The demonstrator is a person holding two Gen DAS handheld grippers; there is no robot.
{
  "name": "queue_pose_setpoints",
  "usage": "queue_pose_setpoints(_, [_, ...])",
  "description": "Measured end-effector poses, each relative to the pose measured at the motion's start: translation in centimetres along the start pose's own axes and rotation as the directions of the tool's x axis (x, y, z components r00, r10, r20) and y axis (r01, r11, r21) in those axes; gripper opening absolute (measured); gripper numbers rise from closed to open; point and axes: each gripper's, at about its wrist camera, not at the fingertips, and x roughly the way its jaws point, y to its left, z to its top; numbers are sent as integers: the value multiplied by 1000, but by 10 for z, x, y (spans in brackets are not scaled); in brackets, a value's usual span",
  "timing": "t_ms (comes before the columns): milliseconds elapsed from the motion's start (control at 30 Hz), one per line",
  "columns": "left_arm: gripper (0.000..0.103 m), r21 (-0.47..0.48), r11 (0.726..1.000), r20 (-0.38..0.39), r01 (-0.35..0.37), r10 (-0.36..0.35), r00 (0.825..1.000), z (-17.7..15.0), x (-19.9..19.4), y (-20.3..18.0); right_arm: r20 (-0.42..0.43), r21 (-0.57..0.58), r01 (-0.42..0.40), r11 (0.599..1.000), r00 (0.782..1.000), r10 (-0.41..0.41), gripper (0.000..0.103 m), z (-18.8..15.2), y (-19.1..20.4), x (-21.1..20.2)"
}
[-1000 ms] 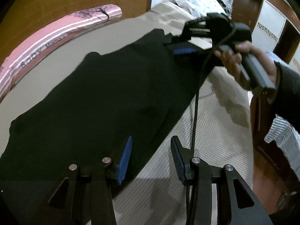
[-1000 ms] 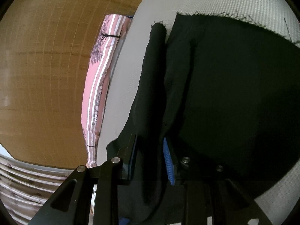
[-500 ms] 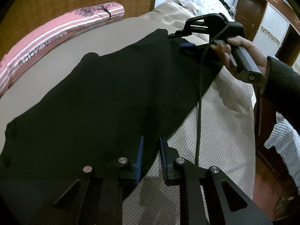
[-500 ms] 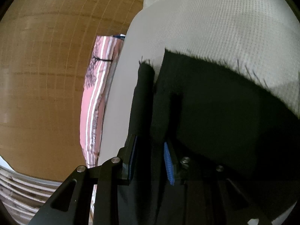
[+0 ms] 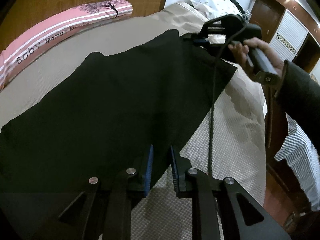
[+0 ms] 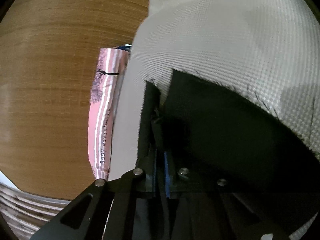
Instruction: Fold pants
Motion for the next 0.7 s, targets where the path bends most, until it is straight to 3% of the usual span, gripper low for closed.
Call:
queue_pose_setpoints(367, [27,43,998,11,-39,38,999,11,12,-9,44,-4,-82,997,996,82,6,6,28,-33])
queue_pose_setpoints(433, [25,38,998,15,-51,51,999,13,14,-7,68,-16,-98,995,993,99,6,5,31,-48])
queue_pose_setpoints(500, [14,35,997,22,-68,67,997,15,13,-5,91,-25,-102,994,990,104,6,4,31,-62])
queue_pose_setpoints(700, [11,24,998,22,-58,57,998,13,10,0,136,-13,-70,997,988,71,5,-9,7,-103])
